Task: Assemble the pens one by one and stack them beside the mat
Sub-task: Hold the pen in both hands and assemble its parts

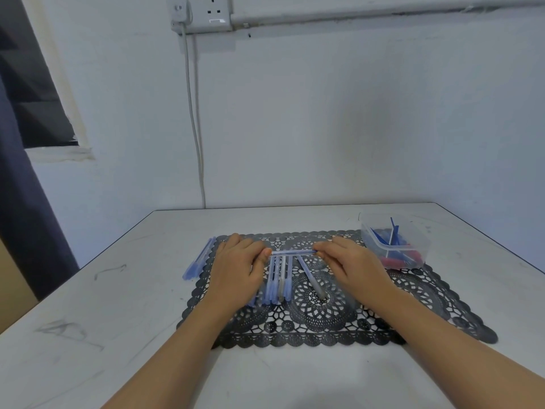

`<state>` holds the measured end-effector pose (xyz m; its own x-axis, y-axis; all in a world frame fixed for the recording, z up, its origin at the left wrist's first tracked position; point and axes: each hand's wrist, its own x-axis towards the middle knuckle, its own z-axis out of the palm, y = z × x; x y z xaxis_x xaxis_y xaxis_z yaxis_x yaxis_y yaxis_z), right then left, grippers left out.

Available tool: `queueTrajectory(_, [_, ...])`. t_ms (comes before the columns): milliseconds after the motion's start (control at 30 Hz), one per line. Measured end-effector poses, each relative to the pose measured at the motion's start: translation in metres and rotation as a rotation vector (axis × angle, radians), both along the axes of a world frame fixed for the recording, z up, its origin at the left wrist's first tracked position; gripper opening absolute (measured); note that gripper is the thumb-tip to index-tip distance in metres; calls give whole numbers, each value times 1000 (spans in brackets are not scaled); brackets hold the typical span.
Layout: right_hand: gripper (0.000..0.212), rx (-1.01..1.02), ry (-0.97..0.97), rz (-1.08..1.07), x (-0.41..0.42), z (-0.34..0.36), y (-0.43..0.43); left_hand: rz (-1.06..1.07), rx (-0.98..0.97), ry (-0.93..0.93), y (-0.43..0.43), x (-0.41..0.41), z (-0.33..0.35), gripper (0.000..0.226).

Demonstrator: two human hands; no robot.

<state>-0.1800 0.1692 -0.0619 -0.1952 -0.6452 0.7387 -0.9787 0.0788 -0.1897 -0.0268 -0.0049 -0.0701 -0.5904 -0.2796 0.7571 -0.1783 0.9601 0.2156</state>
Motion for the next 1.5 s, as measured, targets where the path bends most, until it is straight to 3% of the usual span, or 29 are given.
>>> queueTrajectory(133, [28, 5, -68, -32, 1, 2, 3, -1, -4, 1, 1, 0, 1, 32])
queueTrajectory(400, [37, -44, -348, -60, -2, 3, 3, 34, 35, 26, -1, 2, 3, 31])
queueTrajectory(767, [61, 227, -300, -209, -13, -4, -3, 12, 43, 57, 0, 3, 6, 22])
queueTrajectory(1100, [35, 218, -253, -161, -5, 0, -2, 32, 41, 42, -3, 2, 4, 36])
queueTrajectory(1300, [39, 298, -283, -146, -5, 1, -2, 33, 45, 46, -2, 3, 5, 35])
queueTrajectory(1500, [21, 389, -279, -170, -5, 0, -3, 16, 43, 56, -2, 4, 6, 22])
